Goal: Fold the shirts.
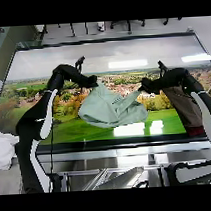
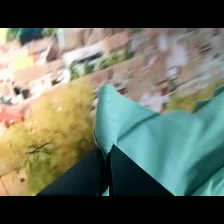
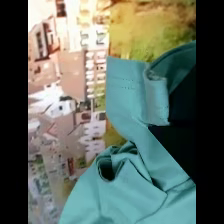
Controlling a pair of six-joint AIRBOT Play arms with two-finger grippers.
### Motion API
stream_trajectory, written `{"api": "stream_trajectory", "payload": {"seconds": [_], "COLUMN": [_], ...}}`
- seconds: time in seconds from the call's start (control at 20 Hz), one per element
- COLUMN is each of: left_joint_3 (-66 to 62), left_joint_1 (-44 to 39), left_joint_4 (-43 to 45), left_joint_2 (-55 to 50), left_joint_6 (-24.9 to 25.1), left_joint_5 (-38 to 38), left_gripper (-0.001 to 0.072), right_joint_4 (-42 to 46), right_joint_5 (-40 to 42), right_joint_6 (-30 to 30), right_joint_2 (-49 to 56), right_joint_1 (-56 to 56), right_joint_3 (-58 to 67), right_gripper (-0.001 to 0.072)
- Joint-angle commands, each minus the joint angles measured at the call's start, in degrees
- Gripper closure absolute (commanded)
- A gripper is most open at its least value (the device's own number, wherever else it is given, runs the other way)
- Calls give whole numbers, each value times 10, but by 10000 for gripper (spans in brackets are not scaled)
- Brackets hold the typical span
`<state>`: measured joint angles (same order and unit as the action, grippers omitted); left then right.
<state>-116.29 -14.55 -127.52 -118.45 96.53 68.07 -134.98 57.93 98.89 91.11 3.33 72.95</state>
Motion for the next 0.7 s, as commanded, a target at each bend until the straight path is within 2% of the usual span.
{"api": "stream_trajectory", "payload": {"seconds": [0.0,0.15,0.35,0.5,0.65], "left_joint_3": [5,18,-38,-40,16], "left_joint_1": [20,57,98,136,159], "left_joint_4": [4,4,5,11,40], "left_joint_2": [85,179,332,489,655], "left_joint_6": [0,-1,-2,-7,-5], "left_joint_5": [-31,-11,-18,-93,-206], "left_gripper": [694,695,695,695,695], "right_joint_4": [-2,-3,-14,-10,-2], "right_joint_5": [7,8,5,-28,-82], "right_joint_6": [2,1,2,22,61], "right_joint_2": [-58,-125,-237,-323,-400], "right_joint_1": [6,17,40,61,66], "right_joint_3": [26,69,185,306,381], "right_gripper": [690,690,690,690,690]}}
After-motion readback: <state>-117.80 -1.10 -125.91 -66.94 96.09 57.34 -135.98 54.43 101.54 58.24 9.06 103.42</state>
